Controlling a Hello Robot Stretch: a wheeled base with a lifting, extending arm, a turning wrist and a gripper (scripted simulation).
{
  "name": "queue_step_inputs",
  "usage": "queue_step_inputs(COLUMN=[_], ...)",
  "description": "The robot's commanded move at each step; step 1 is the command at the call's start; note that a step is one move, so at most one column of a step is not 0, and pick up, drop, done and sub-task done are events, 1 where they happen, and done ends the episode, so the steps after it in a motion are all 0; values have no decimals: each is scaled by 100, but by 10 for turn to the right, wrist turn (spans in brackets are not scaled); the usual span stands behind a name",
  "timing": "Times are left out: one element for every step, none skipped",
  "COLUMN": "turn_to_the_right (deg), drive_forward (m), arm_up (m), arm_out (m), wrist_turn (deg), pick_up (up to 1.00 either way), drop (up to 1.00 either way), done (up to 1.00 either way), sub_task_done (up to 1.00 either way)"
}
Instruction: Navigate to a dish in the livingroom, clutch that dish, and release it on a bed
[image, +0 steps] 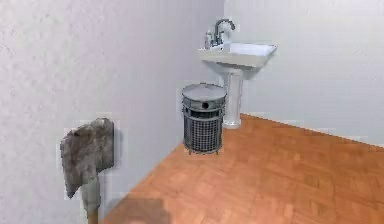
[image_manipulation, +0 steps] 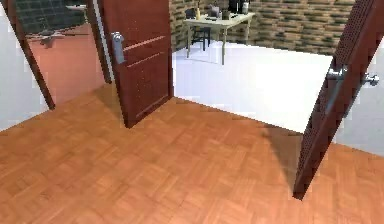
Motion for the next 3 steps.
queue_step_inputs(turn_to_the_right=[450,120,0], drive_forward=[0,0,100], arm_up=[0,0,0], arm_out=[0,0,0], wrist_turn=[0,0,0], pick_up=[0,0,0], drop=[0,0,0], done=[0,0,0], sub_task_done=[0,0,0])
